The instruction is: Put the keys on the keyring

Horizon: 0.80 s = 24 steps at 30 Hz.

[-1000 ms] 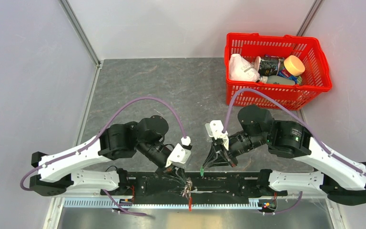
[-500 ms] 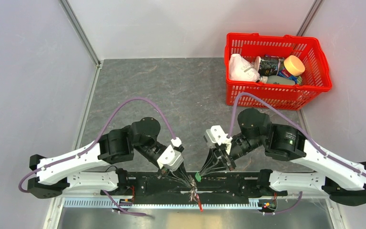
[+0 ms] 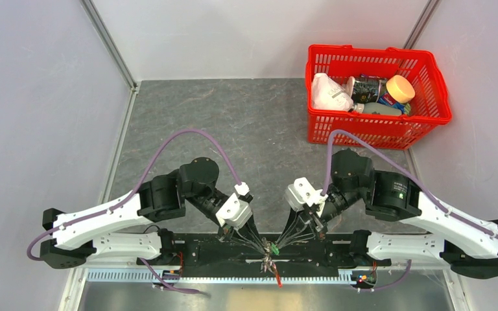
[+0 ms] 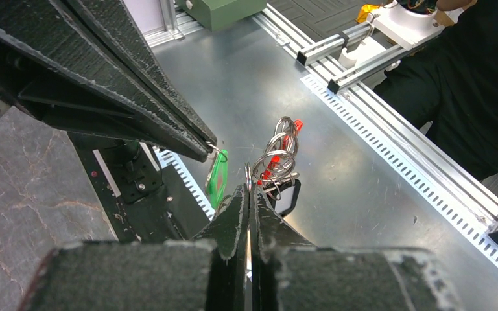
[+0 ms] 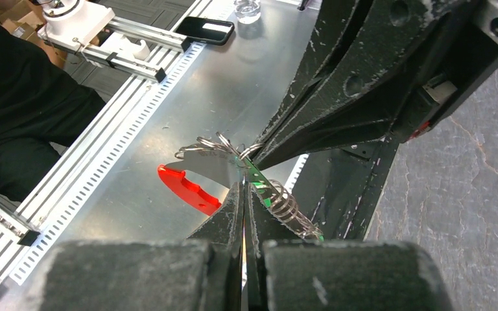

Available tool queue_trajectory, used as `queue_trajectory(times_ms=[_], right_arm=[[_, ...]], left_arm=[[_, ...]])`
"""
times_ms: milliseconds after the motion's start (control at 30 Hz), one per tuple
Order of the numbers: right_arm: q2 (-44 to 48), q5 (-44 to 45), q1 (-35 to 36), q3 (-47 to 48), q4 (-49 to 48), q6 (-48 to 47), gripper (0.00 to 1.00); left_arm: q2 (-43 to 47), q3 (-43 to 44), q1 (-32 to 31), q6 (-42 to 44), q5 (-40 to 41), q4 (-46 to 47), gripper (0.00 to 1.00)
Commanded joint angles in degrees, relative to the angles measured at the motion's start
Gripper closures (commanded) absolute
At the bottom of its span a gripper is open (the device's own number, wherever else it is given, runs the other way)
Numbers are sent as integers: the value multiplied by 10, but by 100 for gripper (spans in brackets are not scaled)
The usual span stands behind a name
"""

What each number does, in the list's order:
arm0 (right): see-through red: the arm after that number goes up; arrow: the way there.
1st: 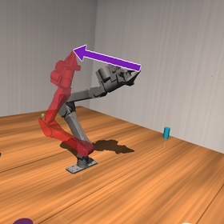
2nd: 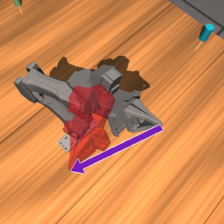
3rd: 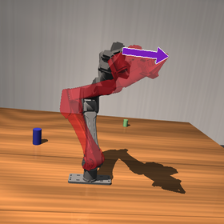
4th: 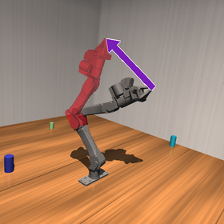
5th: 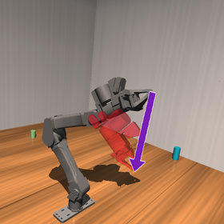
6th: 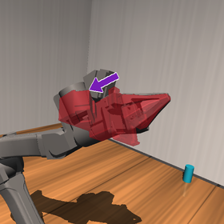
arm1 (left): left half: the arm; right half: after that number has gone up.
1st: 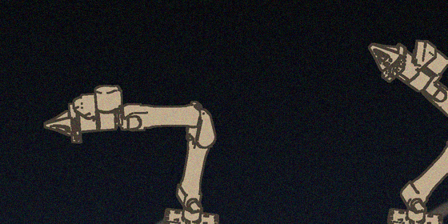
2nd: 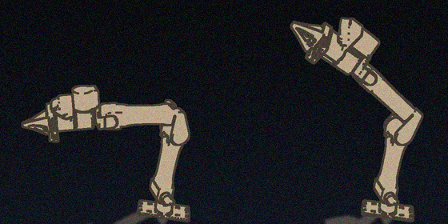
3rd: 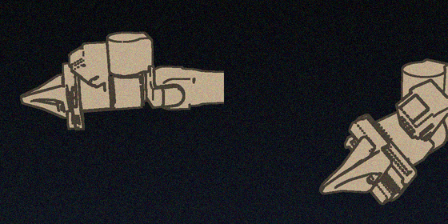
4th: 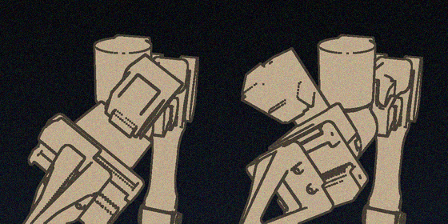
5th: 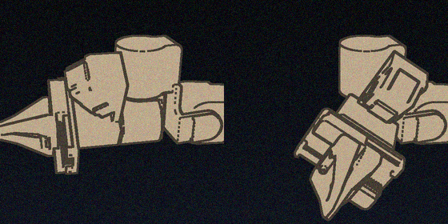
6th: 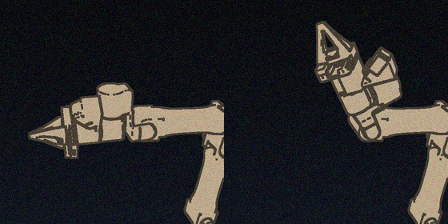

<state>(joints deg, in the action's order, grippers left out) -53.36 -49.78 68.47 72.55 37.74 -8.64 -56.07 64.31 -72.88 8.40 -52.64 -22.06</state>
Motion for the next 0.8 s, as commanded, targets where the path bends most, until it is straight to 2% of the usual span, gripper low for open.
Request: queue_trajectory(times_ms=[0, 467, 767], right_arm=[[-5, -17, 11, 12, -18, -9, 100], [-36, 10, 44, 37, -18, -19, 100], [-41, 25, 56, 60, 16, -47, 100]], left_arm=[[13, 6, -3, -19, 1, 43, 98], [33, -10, -3, -17, -1, 42, 98], [43, -17, -3, -26, -54, 59, 98]])
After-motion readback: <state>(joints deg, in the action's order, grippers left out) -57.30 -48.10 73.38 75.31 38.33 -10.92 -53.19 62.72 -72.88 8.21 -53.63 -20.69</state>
